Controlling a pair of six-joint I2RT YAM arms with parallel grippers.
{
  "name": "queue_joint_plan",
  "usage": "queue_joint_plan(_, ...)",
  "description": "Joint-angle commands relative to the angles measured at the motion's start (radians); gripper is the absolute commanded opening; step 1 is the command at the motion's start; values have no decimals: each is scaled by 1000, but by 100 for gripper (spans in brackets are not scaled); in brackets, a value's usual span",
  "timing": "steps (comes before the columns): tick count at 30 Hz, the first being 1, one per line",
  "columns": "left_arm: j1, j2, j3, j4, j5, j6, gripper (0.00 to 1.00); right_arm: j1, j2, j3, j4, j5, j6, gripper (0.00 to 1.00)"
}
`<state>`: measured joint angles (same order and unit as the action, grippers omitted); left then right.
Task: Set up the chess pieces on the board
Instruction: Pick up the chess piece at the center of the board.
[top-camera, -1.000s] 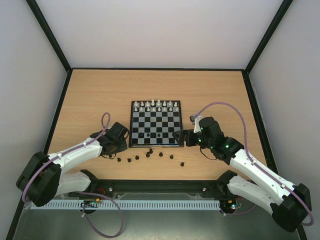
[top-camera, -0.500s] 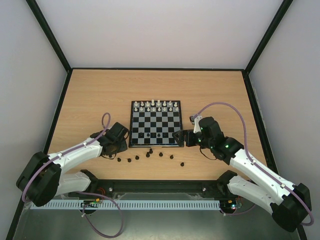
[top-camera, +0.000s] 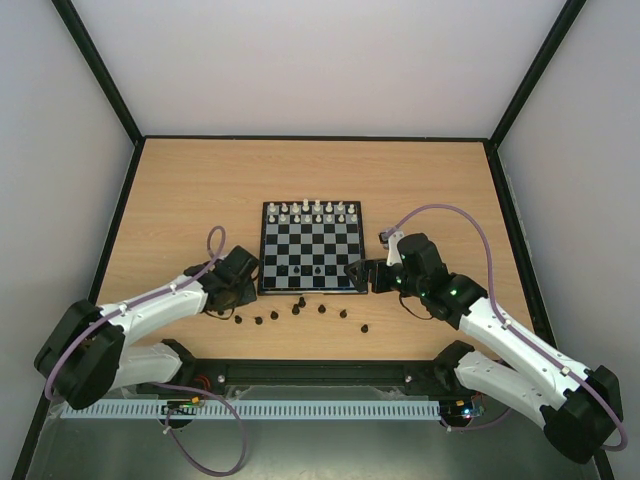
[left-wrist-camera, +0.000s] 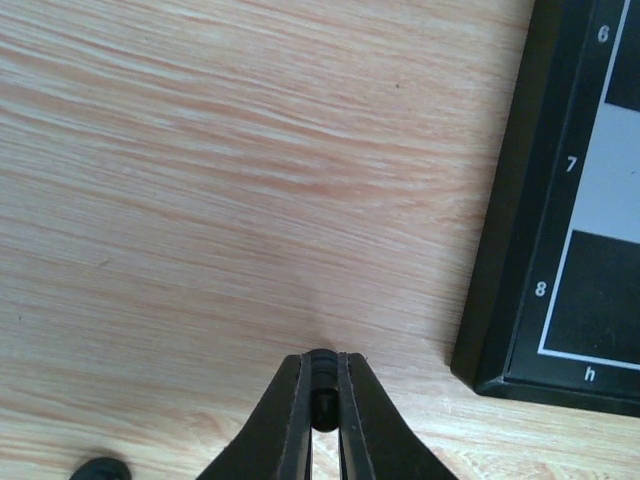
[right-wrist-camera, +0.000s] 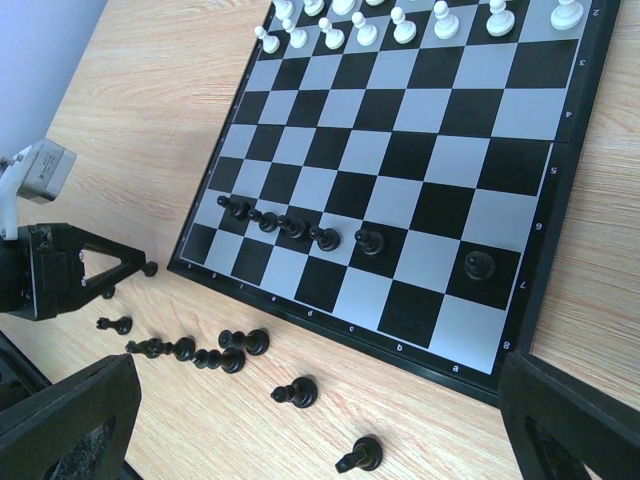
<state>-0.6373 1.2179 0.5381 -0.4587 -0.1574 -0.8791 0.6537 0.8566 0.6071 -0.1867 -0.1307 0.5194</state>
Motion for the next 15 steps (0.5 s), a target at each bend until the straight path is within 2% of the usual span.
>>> queue_joint_plan(1, -28, 5, 51, -84, -29, 0, 2, -3, 4, -14, 9, -12, -13, 99)
queue_joint_plan(9, -51, 41, 248, -195, -41, 72, 2, -3, 7, -16, 10, -7, -12, 99)
queue_joint_plan(15, -63, 145, 347, -186, -34, 117, 2, -3, 12, -15, 9, -2, -12, 99)
